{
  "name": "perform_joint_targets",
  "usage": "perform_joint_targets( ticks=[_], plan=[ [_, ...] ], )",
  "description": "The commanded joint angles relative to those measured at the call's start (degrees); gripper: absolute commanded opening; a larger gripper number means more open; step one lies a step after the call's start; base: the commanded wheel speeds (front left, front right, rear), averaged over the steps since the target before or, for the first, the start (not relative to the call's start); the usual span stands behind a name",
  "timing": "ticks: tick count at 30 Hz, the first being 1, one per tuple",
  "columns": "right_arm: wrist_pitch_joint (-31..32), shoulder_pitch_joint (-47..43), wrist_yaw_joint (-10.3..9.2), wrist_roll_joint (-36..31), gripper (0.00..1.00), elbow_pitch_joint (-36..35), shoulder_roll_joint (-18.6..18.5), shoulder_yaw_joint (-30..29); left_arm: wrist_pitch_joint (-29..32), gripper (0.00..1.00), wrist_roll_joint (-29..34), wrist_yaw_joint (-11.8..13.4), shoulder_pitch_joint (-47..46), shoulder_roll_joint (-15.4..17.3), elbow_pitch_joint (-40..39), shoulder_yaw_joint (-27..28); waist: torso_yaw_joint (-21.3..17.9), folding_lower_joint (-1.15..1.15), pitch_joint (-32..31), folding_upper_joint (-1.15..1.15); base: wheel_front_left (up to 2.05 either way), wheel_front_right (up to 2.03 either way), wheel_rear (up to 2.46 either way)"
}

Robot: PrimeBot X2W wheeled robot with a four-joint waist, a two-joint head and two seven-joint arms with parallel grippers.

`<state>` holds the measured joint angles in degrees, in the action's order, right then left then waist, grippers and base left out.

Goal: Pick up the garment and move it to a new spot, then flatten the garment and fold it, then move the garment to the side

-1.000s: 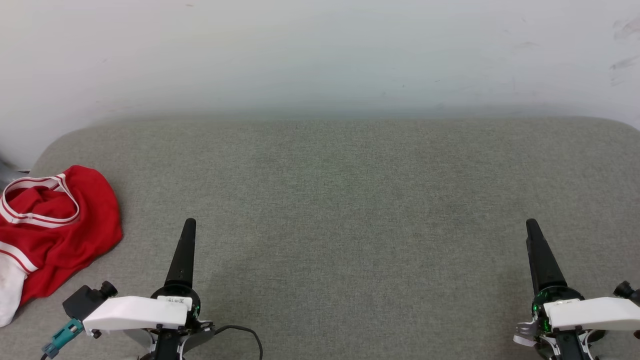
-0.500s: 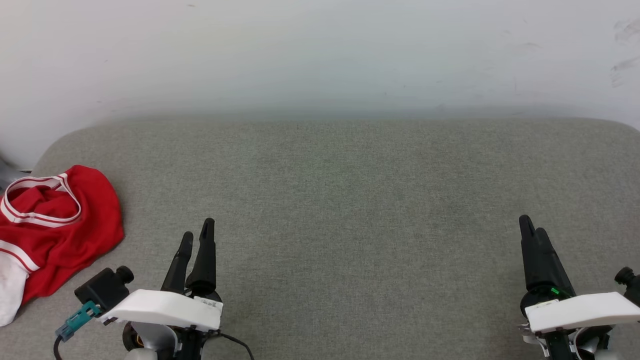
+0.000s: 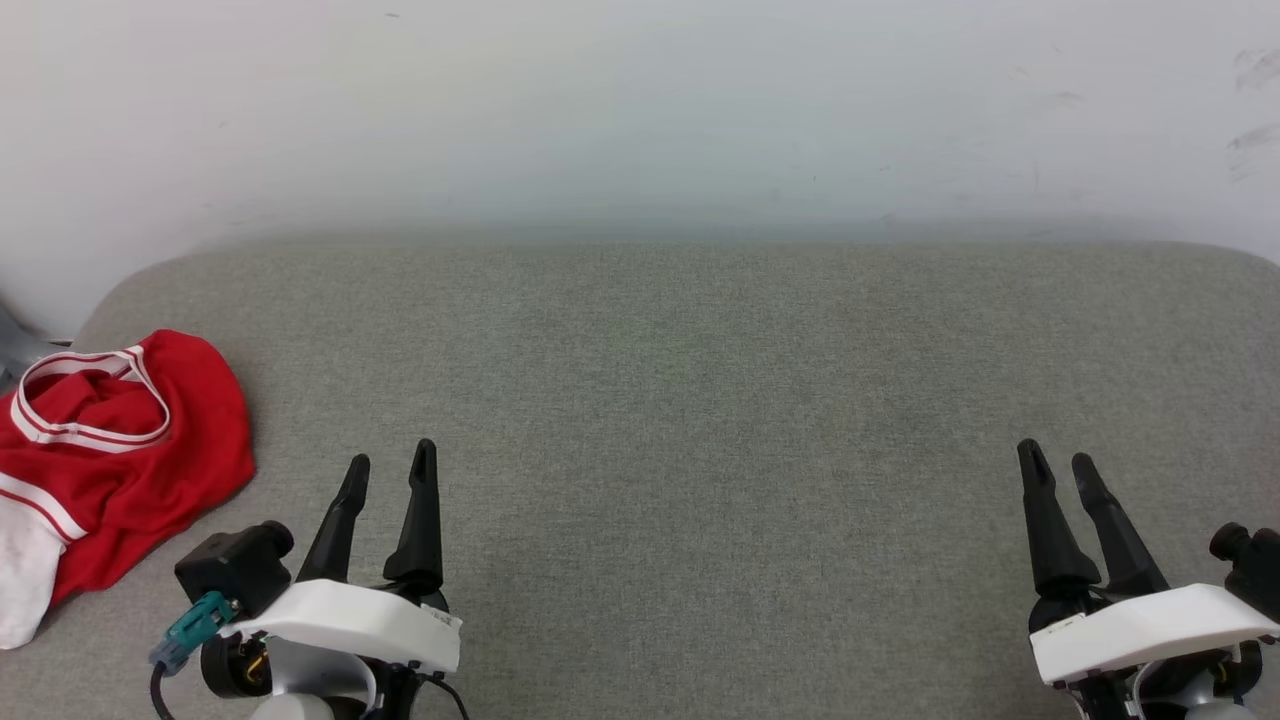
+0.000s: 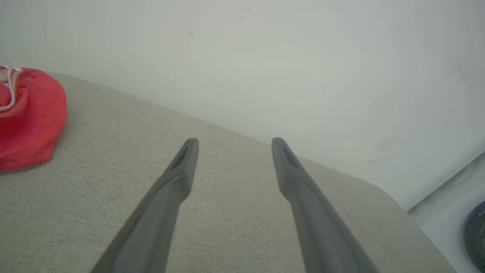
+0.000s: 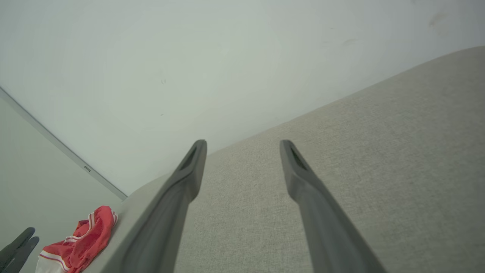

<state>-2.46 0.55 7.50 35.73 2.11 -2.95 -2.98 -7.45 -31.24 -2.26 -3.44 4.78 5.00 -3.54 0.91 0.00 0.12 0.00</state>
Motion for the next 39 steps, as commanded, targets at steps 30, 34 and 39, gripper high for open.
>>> perform_joint_targets(
  ticks=[30, 34, 39],
  plan=[
    [2.78, -2.64, -0.01, -22.60, 1.00, -4.52, 0.08, -2.75, -4.56, 1.00, 15.98, 4.35, -0.50, 3.02, 3.05, -3.99, 0.74, 0.00, 0.06, 0.00, 0.00, 0.00, 0.00],
    [2.97, -2.85, -0.01, -23.96, 1.00, -4.73, 0.08, -2.99, -5.05, 1.00, 17.25, 4.38, -0.79, 2.88, 3.69, -3.91, 0.84, 0.00, 0.12, 0.00, 0.00, 0.00, 0.00],
    [3.19, -3.33, -0.01, -25.59, 1.00, -5.07, 0.09, -3.16, -5.58, 1.00, 18.40, 4.07, -0.94, 2.51, 4.25, -3.65, 0.93, 0.00, 0.16, 0.00, 0.00, 0.00, 0.00]
  ],
)
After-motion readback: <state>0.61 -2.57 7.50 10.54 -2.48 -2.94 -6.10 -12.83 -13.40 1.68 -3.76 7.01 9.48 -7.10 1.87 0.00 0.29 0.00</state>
